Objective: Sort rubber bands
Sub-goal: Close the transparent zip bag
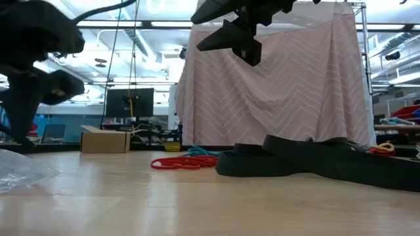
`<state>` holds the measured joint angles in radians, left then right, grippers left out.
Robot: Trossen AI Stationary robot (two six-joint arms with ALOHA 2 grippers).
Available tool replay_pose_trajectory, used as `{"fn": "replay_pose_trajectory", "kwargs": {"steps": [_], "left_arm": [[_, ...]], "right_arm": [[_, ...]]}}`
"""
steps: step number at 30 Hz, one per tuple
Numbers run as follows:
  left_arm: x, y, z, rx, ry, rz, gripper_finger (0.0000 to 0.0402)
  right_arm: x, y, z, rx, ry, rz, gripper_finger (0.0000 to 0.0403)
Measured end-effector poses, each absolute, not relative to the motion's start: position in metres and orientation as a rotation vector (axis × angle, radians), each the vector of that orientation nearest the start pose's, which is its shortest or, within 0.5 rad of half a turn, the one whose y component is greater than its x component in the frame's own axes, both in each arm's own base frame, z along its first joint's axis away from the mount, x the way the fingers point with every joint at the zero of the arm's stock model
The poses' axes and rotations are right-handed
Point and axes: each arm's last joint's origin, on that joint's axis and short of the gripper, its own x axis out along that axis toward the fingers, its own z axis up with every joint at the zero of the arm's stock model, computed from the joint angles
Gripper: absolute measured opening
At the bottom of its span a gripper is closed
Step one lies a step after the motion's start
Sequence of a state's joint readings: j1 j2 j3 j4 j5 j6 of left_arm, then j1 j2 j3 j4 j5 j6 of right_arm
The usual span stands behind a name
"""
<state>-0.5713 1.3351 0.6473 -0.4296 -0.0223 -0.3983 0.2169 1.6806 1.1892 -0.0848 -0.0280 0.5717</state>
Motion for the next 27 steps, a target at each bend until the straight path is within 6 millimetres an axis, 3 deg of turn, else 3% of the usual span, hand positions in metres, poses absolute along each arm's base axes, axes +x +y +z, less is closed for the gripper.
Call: {"fn": "replay_pose_trajectory", "kwargs": {"steps": [5, 11, 15, 18, 22, 27], "left_arm": [[0.199, -0.129, 0.147, 0.01, 1.211, -0.342, 0.0141], [0.205, -0.133, 0.135, -0.046, 1.25, -0.291, 0.0136], [0.206, -0.133, 0.142, -0.094, 1.257, -0.237, 0.0069], [0.212, -0.133, 0.159, -0.178, 1.222, -0.202, 0.0014], [0.215, -0.127, 0.187, -0.195, 1.177, -0.111, 0.0006], [0.221, -0.112, 0.248, -0.15, 1.048, 0.04, 0.0003]], "right_arm": [[0.365, 0.082, 0.25, 0.504, 0.626, 0.066, 0.0166], [0.365, 0.085, 0.251, 0.517, 0.628, 0.068, 0.0166], [0.364, 0.088, 0.251, 0.52, 0.629, 0.074, 0.016], [0.363, 0.089, 0.252, 0.533, 0.625, 0.079, 0.0152], [0.359, 0.088, 0.267, 0.564, 0.581, 0.122, 0.0141], [0.343, 0.08, 0.298, 0.573, 0.494, 0.148, 0.0127]]}}
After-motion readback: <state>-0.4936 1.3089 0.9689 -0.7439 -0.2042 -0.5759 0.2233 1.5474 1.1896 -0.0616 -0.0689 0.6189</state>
